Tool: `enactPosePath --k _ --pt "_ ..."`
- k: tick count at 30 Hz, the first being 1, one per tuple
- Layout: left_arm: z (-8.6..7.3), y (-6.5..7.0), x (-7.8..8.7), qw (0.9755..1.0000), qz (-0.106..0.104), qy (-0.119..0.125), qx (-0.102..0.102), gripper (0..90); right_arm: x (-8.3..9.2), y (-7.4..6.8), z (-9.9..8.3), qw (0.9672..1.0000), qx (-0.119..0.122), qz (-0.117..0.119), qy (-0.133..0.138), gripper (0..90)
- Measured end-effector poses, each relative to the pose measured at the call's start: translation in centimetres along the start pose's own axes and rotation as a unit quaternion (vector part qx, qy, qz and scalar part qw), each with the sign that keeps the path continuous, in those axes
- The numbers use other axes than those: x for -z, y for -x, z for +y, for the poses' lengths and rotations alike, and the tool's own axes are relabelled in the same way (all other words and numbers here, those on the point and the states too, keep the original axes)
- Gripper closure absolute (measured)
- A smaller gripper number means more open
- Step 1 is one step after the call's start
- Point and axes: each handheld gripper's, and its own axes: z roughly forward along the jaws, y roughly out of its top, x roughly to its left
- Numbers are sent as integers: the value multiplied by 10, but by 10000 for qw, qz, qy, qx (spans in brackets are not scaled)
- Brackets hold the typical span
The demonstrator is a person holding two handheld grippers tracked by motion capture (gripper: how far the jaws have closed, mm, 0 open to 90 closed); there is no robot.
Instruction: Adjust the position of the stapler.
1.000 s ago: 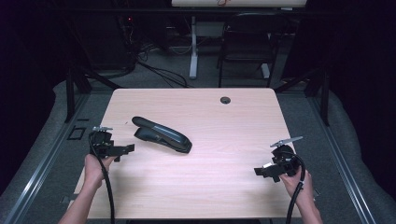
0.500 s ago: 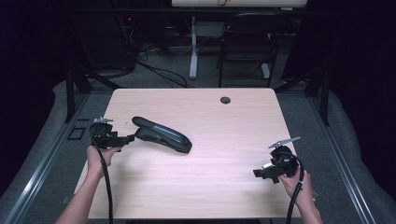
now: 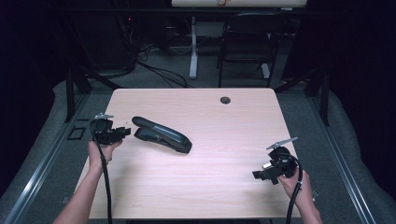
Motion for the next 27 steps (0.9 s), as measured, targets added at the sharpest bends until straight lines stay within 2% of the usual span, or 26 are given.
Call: enactPosePath --k 3,4,7,10,11,13,17,20,27 --pt "4 2 5 9999 36 146 -48 817 0 0 0 10000 21 -11 -25 33" --pt "5 2 5 9996 112 229 -72 831 0 0 0 10000 19 -8 -30 33" --pt "12 0 4 9992 131 364 -83 860 -1 -1 0 10000 44 -1 -14 34" --pt "16 -1 -2 9990 180 389 -117 870 -1 -2 1 10000 47 -12 -63 34" --pt "19 -2 -9 9988 264 364 -212 871 -1 -2 1 9999 68 5 -105 34" --pt "20 -2 -13 9988 292 302 -243 873 -2 -1 0 10000 42 -11 -78 35" --pt "26 -9 -24 9986 392 300 -185 884 -2 0 -1 10000 27 2 -68 35" --pt "26 -11 -30 9987 382 266 -194 889 -2 0 -1 9999 50 -25 -109 36" --pt "28 -10 -37 9990 170 236 -337 900 -3 -2 0 9999 43 -4 -129 38"
